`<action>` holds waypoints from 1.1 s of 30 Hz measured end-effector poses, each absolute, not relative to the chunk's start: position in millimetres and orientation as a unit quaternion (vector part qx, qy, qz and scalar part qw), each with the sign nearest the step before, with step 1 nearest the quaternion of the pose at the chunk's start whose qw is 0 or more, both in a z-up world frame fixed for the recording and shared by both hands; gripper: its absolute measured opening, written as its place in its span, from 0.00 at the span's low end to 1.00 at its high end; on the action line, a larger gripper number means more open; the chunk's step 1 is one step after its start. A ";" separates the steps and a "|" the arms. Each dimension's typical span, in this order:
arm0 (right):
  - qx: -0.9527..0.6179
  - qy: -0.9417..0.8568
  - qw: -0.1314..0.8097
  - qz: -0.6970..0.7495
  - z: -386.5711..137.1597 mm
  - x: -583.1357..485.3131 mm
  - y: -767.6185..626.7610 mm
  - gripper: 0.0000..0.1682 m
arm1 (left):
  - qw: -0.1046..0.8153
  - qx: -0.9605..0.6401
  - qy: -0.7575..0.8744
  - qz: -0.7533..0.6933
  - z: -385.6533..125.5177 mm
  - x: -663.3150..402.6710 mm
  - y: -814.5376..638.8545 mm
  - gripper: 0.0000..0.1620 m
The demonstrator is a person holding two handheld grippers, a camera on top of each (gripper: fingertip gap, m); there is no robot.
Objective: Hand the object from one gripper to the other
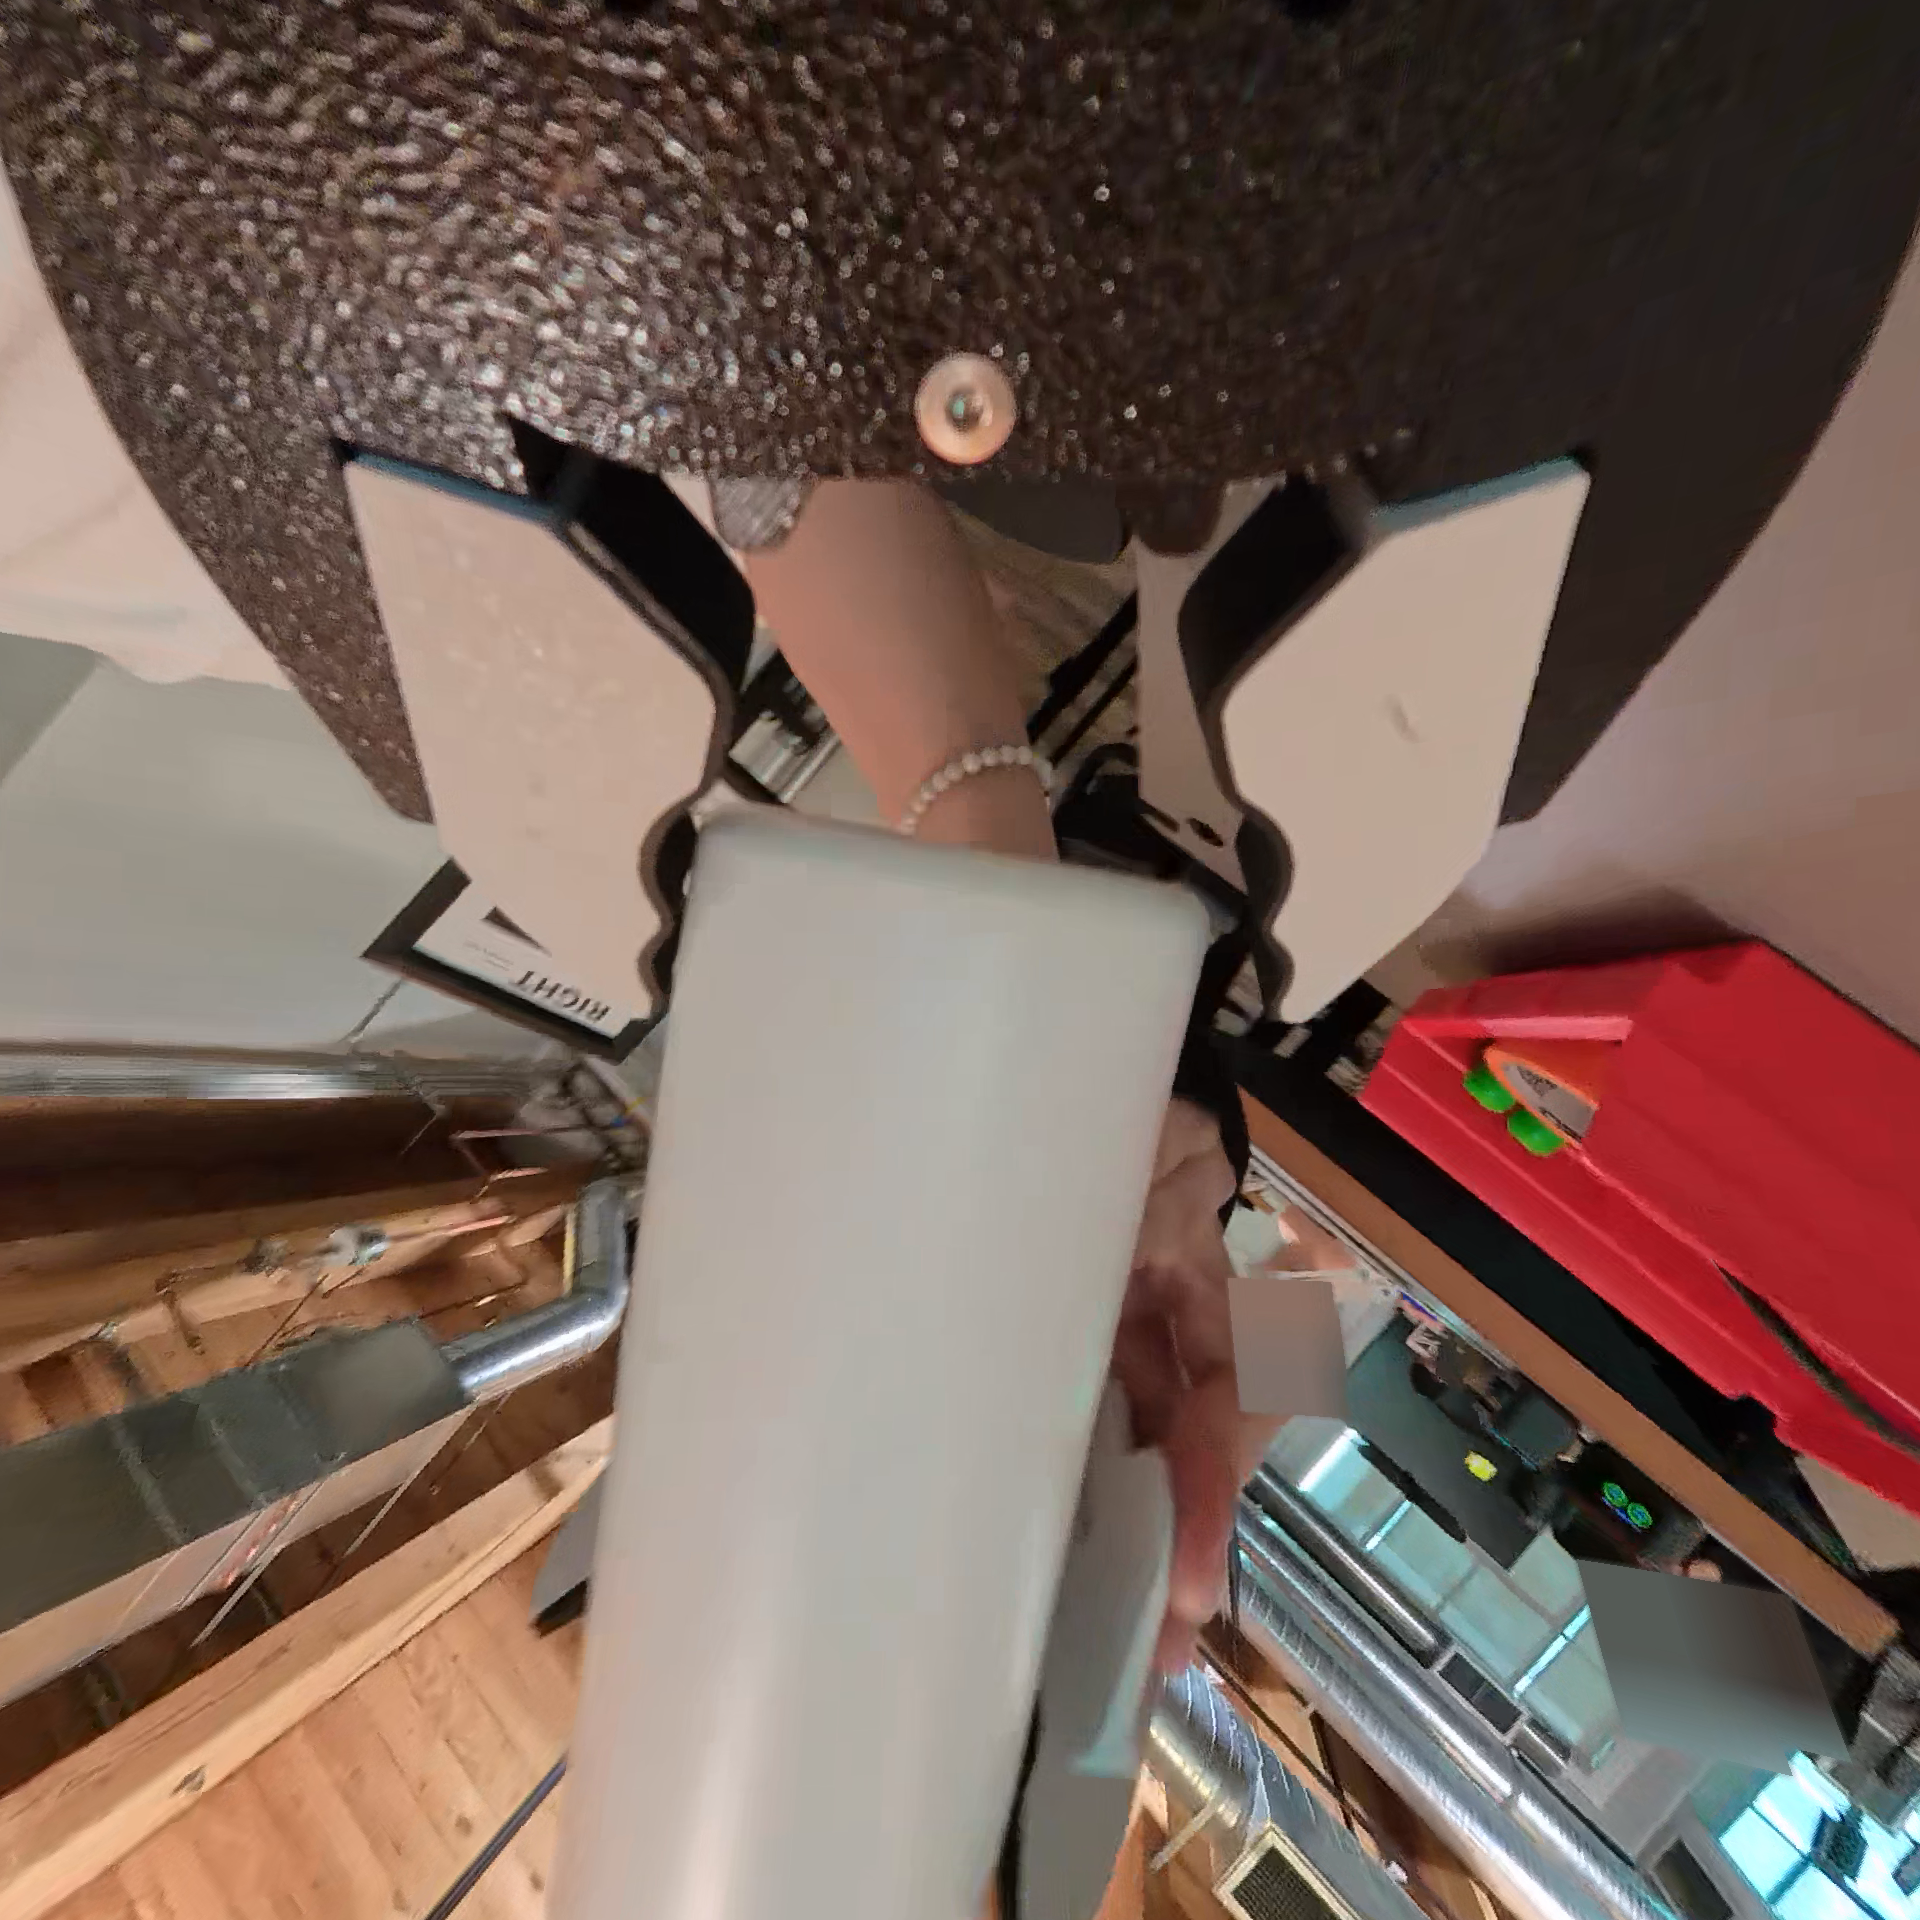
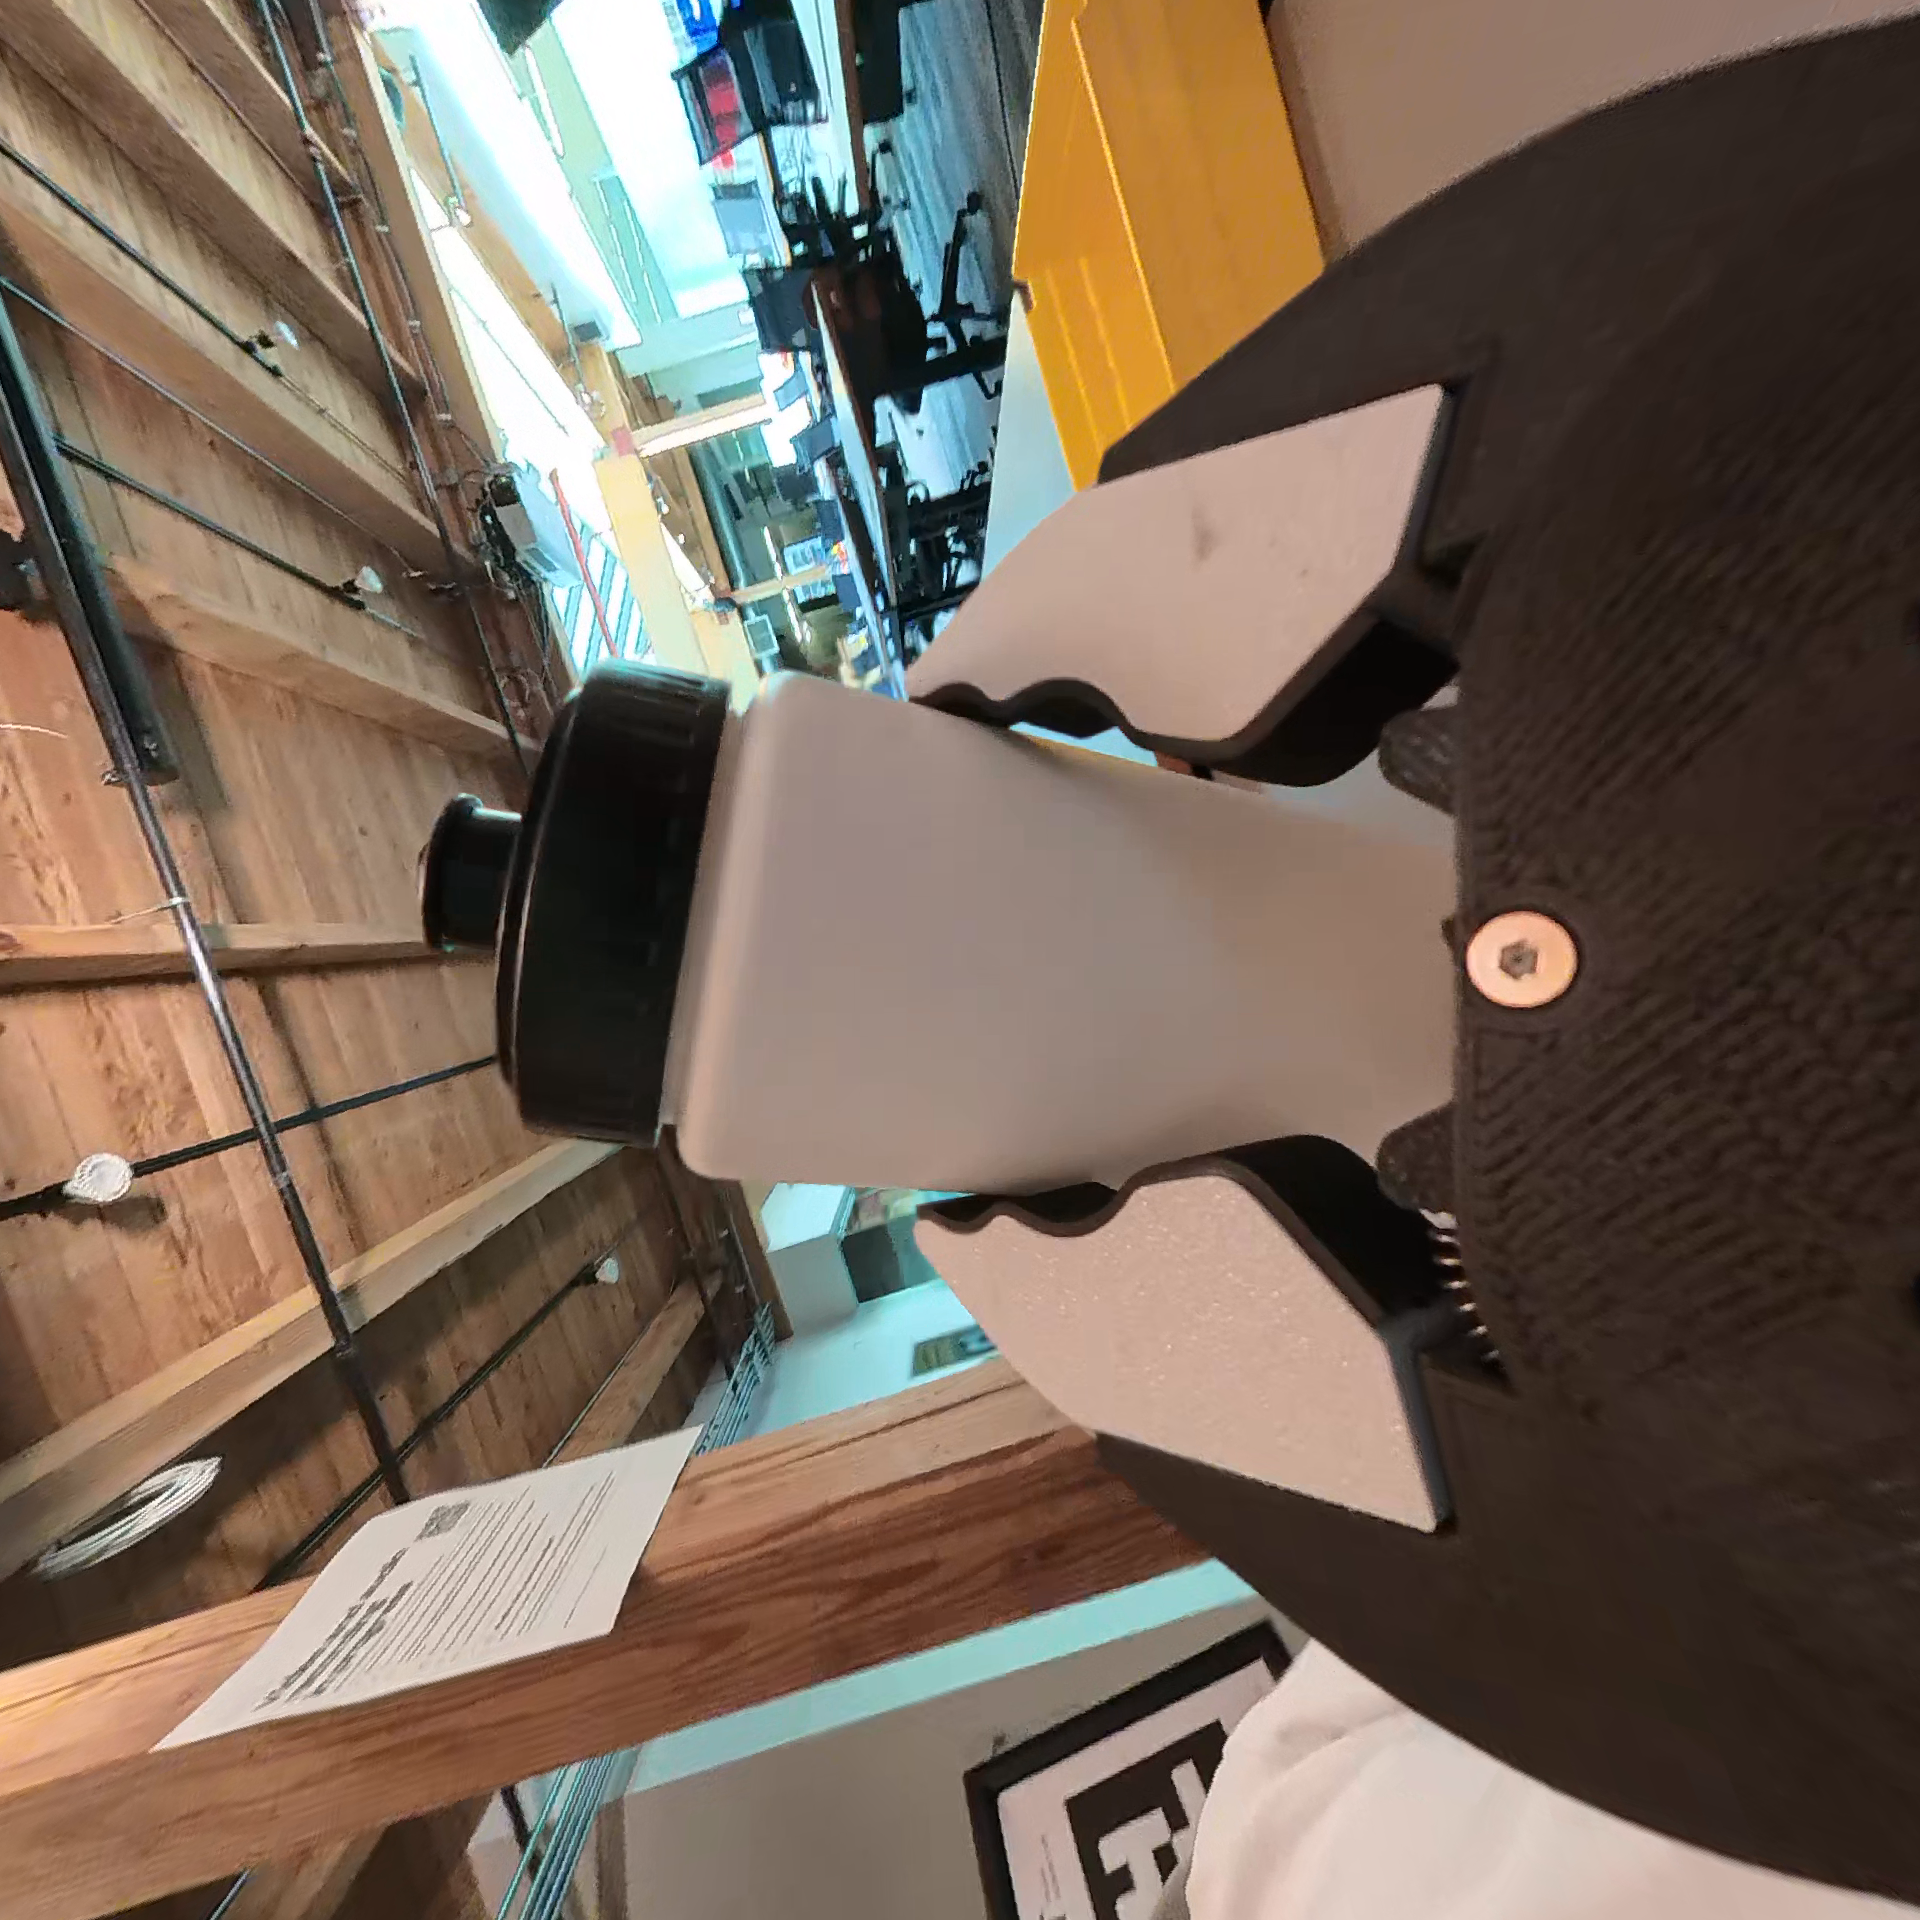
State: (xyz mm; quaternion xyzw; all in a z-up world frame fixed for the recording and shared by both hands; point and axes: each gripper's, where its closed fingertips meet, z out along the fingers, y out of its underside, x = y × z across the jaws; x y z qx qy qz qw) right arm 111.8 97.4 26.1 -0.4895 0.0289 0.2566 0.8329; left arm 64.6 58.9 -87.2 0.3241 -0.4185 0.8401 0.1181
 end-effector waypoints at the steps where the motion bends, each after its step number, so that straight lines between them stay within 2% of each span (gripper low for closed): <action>1: -0.496 0.030 0.832 0.246 25.7 112.2 99.0 0.51 | 0.136 0.322 -0.402 0.846 -89.1 64.8 57.4 0.63; 4: -0.501 0.031 0.834 0.230 25.9 111.6 100.6 0.51 | 0.186 0.299 -0.316 0.881 -79.5 63.6 63.2 0.61; 10: -0.488 0.031 0.848 0.206 27.7 112.5 96.6 0.51 | 0.225 0.284 -0.214 0.907 -74.0 69.5 69.9 0.59; 17: -0.571 0.048 0.810 0.125 5.1 123.0 92.8 0.49 | 0.099 0.341 -0.242 0.903 -88.7 85.8 102.2 0.56; 19: -0.586 0.059 0.802 0.098 3.2 126.9 90.2 0.56 | 0.064 0.355 -0.252 0.898 -88.1 90.0 114.4 0.56; 22: -0.626 0.028 0.779 0.022 -0.6 122.8 83.7 0.60 | 0.004 0.370 -0.288 0.883 -87.0 94.7 134.0 0.56; 26: -0.700 -0.051 0.682 -0.206 -7.5 133.3 68.7 0.75 | -0.089 0.372 -0.409 0.828 -87.7 94.7 156.5 0.56; 29: -0.704 -0.144 0.590 -0.368 2.2 140.2 59.0 0.78 | -0.087 0.359 -0.467 0.803 -82.1 89.1 164.7 0.56; 30: -0.715 -0.182 0.560 -0.376 -3.8 136.9 62.0 0.85 | -0.078 0.358 -0.479 0.798 -80.9 88.2 165.5 0.56; 33: -0.769 -0.253 0.479 -0.340 -44.9 125.8 73.1 0.82 | -0.073 0.373 -0.511 0.771 -87.9 92.0 166.9 0.56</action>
